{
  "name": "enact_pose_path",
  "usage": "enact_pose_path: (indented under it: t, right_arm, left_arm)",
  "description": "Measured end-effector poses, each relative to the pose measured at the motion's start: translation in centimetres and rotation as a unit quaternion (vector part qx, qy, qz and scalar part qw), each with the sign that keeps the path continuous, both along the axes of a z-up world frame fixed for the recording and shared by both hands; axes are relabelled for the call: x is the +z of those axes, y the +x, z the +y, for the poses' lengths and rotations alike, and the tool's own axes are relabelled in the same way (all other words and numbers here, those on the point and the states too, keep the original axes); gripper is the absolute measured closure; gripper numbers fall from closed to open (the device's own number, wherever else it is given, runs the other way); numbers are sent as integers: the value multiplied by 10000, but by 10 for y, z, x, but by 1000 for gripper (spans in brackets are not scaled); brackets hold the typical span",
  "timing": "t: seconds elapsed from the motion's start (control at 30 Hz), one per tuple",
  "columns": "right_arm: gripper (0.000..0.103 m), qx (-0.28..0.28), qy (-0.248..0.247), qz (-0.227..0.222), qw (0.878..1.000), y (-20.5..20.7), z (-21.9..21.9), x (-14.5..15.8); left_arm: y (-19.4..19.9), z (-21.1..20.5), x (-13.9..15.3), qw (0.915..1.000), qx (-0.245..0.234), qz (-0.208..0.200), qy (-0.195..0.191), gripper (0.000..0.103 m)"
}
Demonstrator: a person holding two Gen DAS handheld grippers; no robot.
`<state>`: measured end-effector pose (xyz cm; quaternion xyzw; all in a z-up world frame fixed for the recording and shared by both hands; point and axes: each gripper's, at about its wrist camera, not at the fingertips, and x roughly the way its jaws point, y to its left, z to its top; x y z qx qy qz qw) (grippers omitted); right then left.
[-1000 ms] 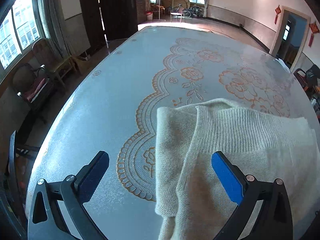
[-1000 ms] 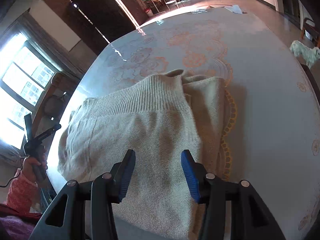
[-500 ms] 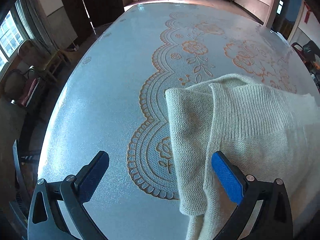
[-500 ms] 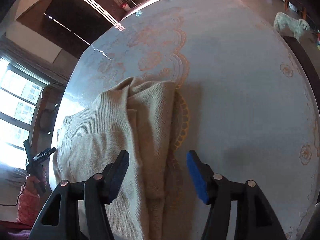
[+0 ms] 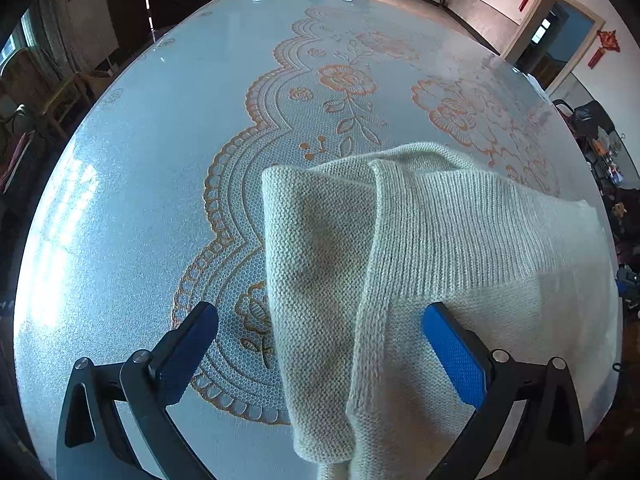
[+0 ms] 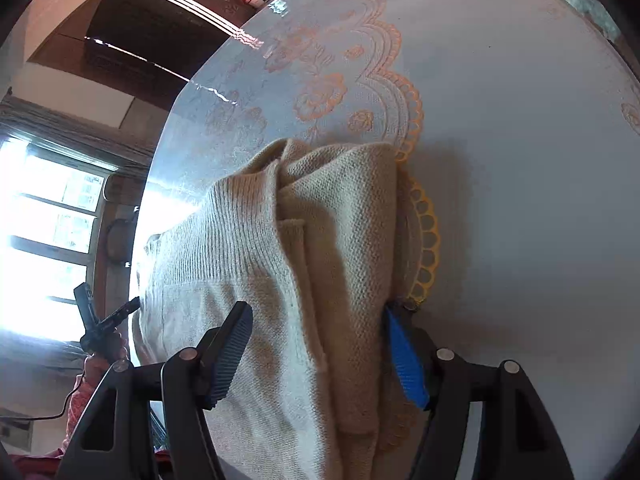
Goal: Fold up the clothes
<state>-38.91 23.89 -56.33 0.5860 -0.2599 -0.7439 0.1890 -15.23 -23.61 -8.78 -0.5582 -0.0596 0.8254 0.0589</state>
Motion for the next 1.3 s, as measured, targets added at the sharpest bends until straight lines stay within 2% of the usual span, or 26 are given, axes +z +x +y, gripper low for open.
enact_pose_path:
  t: [0.1,0.2,0.27,0.47,0.67,0.9,1.03,1.07,1.1,1.13,1.17,1.2,1.23,1.27,1.3]
  right_arm:
    - [34,57,-2,-23,10000,0,-2,2]
    - [34,7,-78,-48,10000,1,0,2]
    - [34,-41,-139,-57,9999,6,3,3]
    - [34,116,-59,-36,9999,5,-8,3]
    - [33,319,43,73,9995,-5,-27,5]
    - [32,781,696,257,9942,-11,-51,10]
    - [35,1052,1380,297,9844,-11,-68,15]
    - [38,1113,1575,338,9807,-10,-73,15]
    - [39,1186,1752,391,9766,-9,-78,16]
    - [47,1235,1877,447,9734,-8,-82,17]
    - [62,1224,1793,458,9751,-8,-82,17]
    - [72,1162,1516,382,9808,-9,-81,15]
    - [79,1077,1241,278,9860,-10,-79,12]
    - [80,1027,1202,290,9870,-10,-78,12]
    - [80,980,1166,303,9879,-10,-77,12]
  left_arm:
    - [0,-1,2,9998,70,15,-158,0]
    - [1,0,10,9978,159,203,-607,0]
    - [2,4,12,9969,79,255,-741,0]
    - [4,22,11,9985,-365,194,-367,0]
    - [1,22,3,9995,-277,104,-91,0]
    - [6,26,0,9991,-252,283,-202,0]
    - [11,32,2,9985,-225,380,-333,1]
    - [13,34,4,9983,-275,432,-272,5]
    - [16,37,6,9981,-327,485,-207,19]
    - [20,42,9,9972,-463,562,-158,43]
    - [24,48,13,9961,-602,640,-110,54]
    - [28,57,16,9941,-746,727,-319,65]
    - [28,69,15,9919,-833,787,-548,69]
    - [27,80,15,9891,-918,846,-777,71]
    - [28,82,15,9892,-881,852,-805,74]
